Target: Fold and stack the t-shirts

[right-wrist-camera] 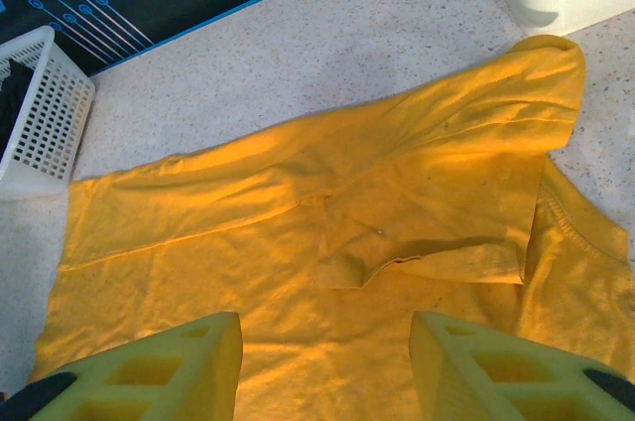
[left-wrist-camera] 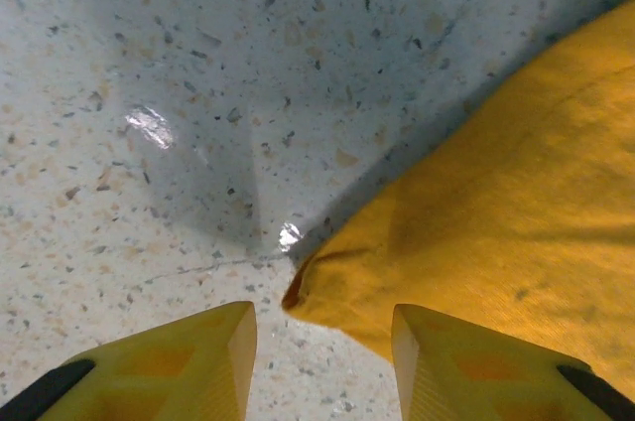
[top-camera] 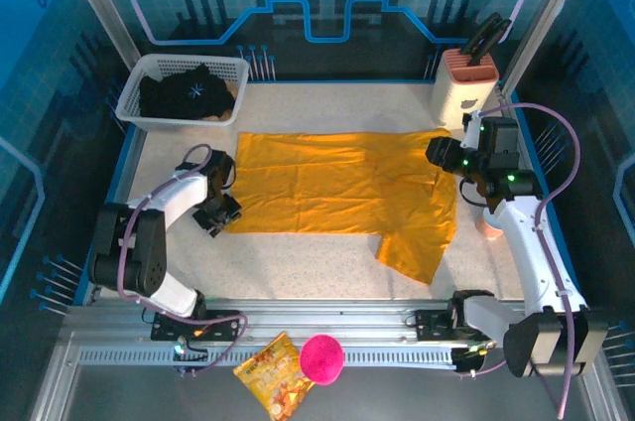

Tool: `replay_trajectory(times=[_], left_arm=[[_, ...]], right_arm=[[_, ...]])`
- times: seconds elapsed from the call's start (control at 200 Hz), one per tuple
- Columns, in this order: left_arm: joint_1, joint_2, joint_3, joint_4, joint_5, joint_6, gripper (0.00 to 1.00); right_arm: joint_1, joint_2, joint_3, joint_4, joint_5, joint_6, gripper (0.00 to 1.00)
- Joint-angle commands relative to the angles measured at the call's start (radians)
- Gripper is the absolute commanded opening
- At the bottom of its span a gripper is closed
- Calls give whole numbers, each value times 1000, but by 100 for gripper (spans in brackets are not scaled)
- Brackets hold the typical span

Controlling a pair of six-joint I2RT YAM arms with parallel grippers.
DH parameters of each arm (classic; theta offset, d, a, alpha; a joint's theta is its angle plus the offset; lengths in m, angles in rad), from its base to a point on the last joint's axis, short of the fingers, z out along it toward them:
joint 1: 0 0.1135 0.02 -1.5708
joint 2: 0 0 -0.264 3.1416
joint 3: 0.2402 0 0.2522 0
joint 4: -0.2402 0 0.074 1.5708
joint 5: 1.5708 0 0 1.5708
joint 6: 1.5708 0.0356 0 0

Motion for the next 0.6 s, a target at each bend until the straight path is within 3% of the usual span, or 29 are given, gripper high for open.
replay_trajectory(times=[0.0, 0.28, 0.405, 0.596], left_arm=[[8, 33, -17, 17, 31, -11, 41], [7, 94, -14, 34, 14, 13, 40], [6, 120, 7, 80, 23, 32, 17], [6, 140, 43, 93, 8, 67, 0]], right_arm=[[-16, -10, -10, -2, -22, 4, 49], [-16, 11, 1, 8, -38, 12, 49], [-4, 11, 31, -14, -70, -41, 51], [45, -45, 81, -85, -10, -184, 56]])
